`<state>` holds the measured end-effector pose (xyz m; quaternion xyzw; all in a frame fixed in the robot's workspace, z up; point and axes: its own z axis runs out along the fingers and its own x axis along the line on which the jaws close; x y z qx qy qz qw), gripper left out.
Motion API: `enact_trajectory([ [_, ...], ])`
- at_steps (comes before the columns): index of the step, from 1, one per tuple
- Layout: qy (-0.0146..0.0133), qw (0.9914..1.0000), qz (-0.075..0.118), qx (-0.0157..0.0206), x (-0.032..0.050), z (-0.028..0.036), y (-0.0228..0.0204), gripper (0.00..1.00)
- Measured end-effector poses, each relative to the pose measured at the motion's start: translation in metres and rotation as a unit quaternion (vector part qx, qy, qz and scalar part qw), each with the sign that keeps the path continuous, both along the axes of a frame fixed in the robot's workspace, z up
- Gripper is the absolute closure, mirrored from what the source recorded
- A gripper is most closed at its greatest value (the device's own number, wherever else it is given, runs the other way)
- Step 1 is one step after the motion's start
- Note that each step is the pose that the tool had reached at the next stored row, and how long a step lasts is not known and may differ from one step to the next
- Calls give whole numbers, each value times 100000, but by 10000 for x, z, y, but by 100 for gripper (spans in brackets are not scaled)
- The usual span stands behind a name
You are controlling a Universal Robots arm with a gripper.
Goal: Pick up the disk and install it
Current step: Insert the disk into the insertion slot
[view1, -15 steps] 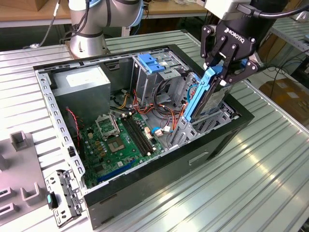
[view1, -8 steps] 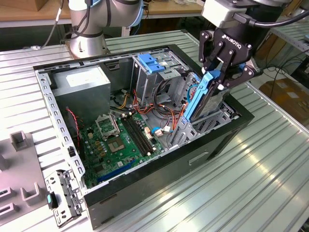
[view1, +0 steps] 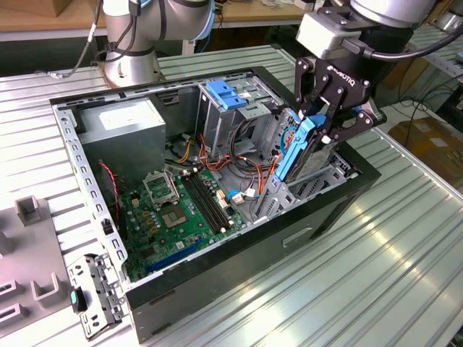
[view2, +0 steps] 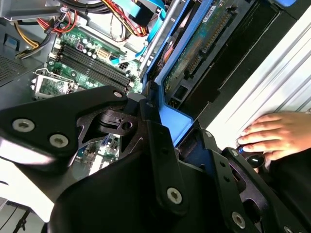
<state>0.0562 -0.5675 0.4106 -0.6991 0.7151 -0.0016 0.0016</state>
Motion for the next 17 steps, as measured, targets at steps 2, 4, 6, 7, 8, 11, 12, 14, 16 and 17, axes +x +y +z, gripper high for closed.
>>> enact_trajectory([
  [2,1,100000,1,-8,0,-35,-2,63],
  [4,-2,100000,-1,-7,0,-72,-4,63],
  [6,-1,100000,-1,-13,0,-117,-7,63],
  [7,0,100000,1,-11,0,-140,-8,63],
  [8,-2,100000,0,-4,0,-160,-9,63],
  [11,-1,100000,-1,-4,0,-228,-14,63],
  [12,1,100000,0,-5,0,-246,-15,63],
  [14,0,100000,-1,-11,0,-272,-17,63],
  [16,2,100000,0,-20,0,-272,-17,63],
  [17,1,100000,0,-19,0,-273,-17,63],
])
